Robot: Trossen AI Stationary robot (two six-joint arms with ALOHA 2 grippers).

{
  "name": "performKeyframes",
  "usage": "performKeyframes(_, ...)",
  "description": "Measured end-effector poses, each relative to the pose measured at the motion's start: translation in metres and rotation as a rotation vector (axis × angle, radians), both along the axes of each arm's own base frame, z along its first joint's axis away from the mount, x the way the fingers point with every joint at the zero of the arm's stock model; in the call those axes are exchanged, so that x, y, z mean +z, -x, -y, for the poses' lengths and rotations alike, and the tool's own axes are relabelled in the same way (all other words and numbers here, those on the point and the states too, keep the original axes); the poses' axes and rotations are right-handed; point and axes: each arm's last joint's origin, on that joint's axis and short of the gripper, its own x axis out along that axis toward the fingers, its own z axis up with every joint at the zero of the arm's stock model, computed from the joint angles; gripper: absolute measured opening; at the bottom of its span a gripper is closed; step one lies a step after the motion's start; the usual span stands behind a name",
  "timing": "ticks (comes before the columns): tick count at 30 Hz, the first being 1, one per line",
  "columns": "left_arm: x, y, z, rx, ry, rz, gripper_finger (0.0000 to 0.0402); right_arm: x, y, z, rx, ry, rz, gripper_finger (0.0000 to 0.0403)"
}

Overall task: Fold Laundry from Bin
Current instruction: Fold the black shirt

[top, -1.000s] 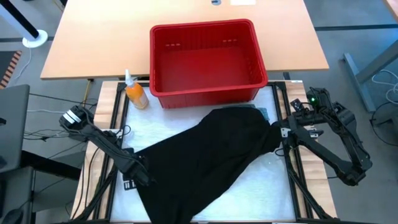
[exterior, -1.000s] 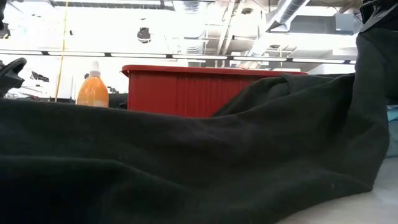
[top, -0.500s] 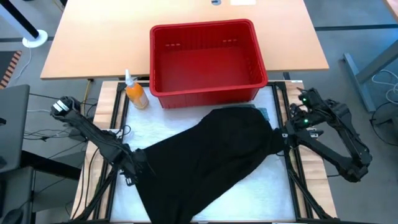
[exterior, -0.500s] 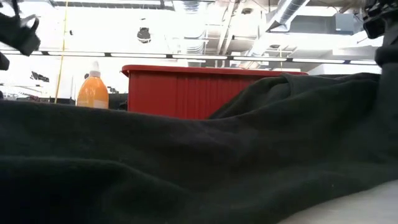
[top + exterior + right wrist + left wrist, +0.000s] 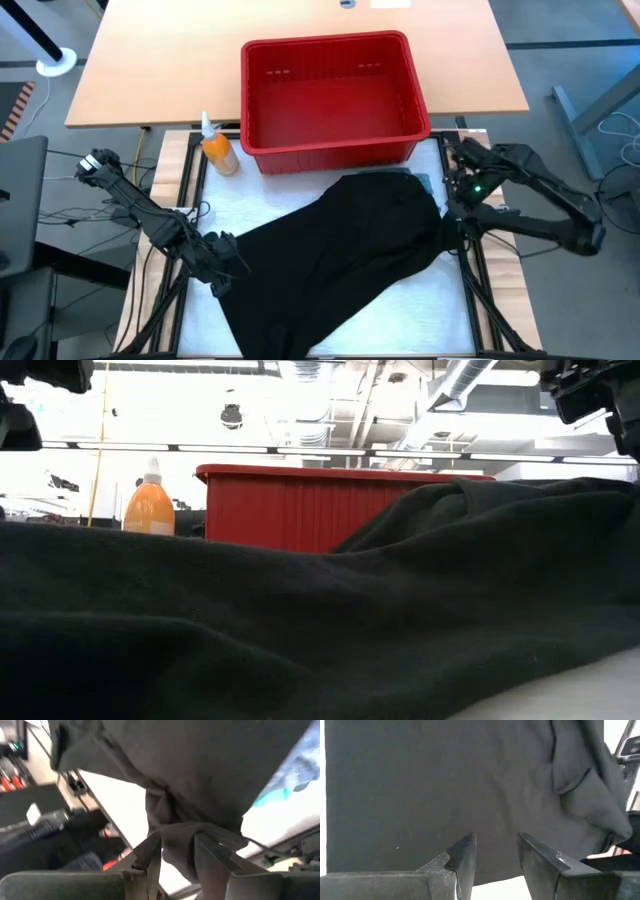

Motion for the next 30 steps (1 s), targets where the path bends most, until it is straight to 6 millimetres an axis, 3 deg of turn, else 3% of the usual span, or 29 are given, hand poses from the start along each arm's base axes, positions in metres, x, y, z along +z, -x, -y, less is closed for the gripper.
performKeyframes(7,0.010,-0.014,0.011,-0.098,0.062,0.186,0.0128,0.008,-0.015,0.001,0.051,0.074,-0.092,0.0137)
performKeyframes(14,0.004,-0.009,0.005,-0.092,-0.030,0.123,0.0117,0.052,-0.014,0.012,-0.085,0.412,-0.049,0.0137)
performKeyframes(18,-0.002,-0.005,0.001,-0.059,-0.128,0.076,0.0117,0.069,-0.028,0.023,-0.241,0.534,0.114,0.0137)
performKeyframes(24,-0.016,-0.007,-0.006,0.003,-0.294,0.077,0.0152,0.060,-0.067,0.031,-0.210,0.574,0.140,0.0141)
performKeyframes(30,-0.046,-0.017,-0.001,-0.036,-0.275,0.058,0.0204,0.053,-0.099,0.029,-0.161,0.638,0.156,0.0142)
